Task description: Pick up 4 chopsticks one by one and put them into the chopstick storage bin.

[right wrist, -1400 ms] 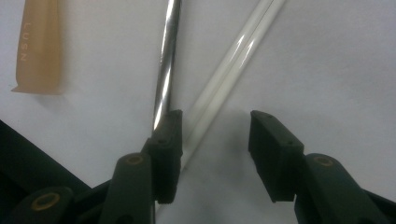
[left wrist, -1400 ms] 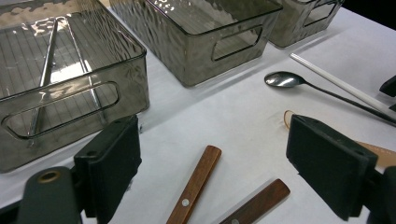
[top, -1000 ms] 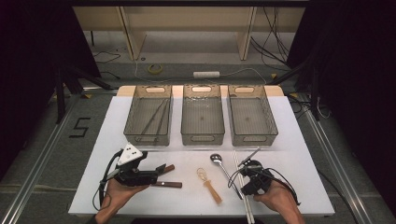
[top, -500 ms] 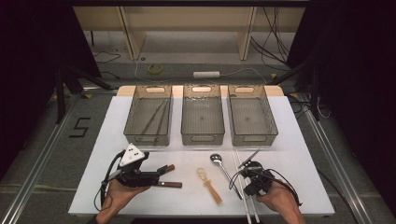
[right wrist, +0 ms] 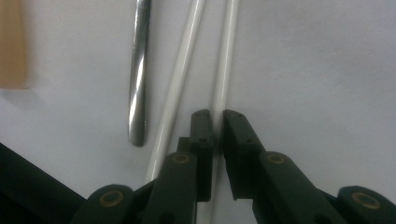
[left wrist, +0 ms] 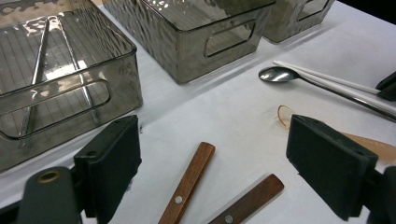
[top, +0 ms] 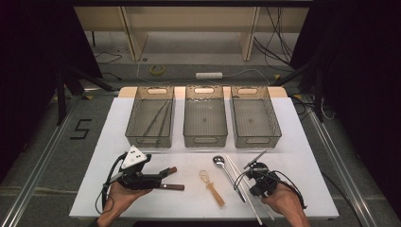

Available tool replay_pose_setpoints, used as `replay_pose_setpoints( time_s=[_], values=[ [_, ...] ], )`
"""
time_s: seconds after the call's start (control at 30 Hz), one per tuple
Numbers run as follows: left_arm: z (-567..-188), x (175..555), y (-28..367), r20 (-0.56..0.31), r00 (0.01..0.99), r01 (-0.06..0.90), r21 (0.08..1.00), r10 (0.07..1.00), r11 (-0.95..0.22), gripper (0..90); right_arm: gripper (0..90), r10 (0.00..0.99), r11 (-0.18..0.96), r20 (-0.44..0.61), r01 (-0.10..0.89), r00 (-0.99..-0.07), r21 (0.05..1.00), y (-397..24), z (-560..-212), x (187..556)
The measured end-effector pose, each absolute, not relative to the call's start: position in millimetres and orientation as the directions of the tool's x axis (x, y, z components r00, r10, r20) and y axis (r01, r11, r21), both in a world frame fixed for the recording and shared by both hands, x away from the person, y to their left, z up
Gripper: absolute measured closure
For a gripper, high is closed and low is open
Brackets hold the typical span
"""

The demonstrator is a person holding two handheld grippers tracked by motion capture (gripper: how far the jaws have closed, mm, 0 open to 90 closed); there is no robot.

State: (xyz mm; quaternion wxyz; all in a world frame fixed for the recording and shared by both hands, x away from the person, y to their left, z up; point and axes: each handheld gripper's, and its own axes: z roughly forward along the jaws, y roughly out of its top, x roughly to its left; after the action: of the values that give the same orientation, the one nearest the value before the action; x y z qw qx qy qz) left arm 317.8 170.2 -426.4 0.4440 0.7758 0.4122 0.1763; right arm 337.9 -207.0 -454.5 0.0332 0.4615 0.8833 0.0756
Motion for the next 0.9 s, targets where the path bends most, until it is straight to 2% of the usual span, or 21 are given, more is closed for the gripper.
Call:
replay_pose_setpoints(
  time_s=[0.73,0.9],
  values=[
    [-426.4,317.7,169.5,-0.095,0.604,0.482,0.834,0.792,-0.268,17.1,85.5,0.819,0.557,0.027,0.805,-0.573,0.203,-218.8,-446.4,338.3],
    [-426.7,318.0,169.2,-0.098,0.605,0.484,0.834,0.790,-0.267,17.1,85.6,0.812,0.561,0.030,0.793,-0.583,0.238,-223.2,-439.6,338.7]
  ],
)
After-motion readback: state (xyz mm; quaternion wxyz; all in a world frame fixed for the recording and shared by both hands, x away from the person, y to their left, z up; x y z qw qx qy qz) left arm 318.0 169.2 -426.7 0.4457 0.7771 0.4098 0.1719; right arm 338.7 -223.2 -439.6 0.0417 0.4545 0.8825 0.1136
